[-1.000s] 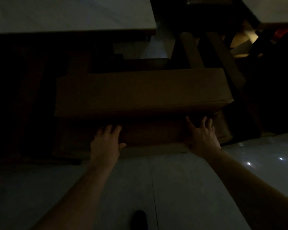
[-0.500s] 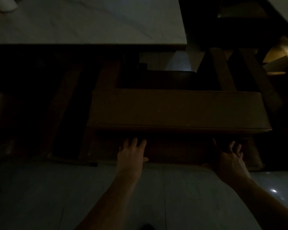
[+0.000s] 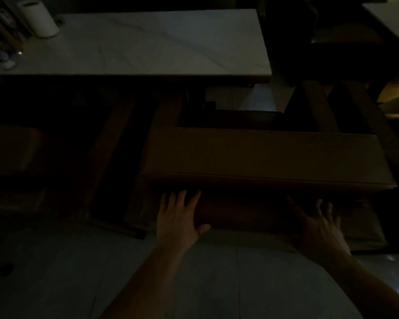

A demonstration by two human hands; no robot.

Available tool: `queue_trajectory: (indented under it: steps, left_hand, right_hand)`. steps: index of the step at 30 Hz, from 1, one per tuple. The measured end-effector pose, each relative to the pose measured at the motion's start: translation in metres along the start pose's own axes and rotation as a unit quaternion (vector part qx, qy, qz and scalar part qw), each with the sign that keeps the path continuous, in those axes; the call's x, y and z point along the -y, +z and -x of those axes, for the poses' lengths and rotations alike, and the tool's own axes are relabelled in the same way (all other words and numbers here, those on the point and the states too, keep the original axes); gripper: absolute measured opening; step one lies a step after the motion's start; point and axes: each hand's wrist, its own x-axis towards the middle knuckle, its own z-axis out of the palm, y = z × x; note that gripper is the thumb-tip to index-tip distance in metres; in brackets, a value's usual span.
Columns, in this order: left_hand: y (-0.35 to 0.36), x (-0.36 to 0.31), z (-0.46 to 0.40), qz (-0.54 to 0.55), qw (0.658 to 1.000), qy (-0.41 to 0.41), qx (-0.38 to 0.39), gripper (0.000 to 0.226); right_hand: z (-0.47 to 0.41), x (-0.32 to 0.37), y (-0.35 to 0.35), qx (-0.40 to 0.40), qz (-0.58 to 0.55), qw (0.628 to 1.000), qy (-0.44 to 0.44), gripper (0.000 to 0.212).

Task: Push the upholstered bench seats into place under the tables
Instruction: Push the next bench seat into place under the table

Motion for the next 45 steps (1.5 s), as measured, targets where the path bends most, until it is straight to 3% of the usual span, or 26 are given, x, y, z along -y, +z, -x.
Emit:
queue_trajectory:
  steps: [3,8,29,45]
  left_hand:
    - [0.007,0.018,0.001,0.023,1.000,0.006,0.013,0.098]
    - [0.013,0.023,0.004,0.020,0.999,0.015,-0.029,0.088]
    - [0.016,0.054,0.040,0.009,1.000,0.002,-0.010,0.084]
    - [0.004,0.059,0.014,0.035,0.999,-0.025,-0.002,0.083]
  right_hand:
    - [-0.001,0.016,0.009,-0.018,-0.022,0.999,0.018,0.102]
    - [0.000,0.018,0.013,-0.041,-0.008,0.999,0.029,0.097]
    - [0.021,0.045,0.021,0.027,0.020,0.999,0.021,0.096]
    - [0.008,0.061,0.018,-0.034,0.026,0.999,0.013,0.092]
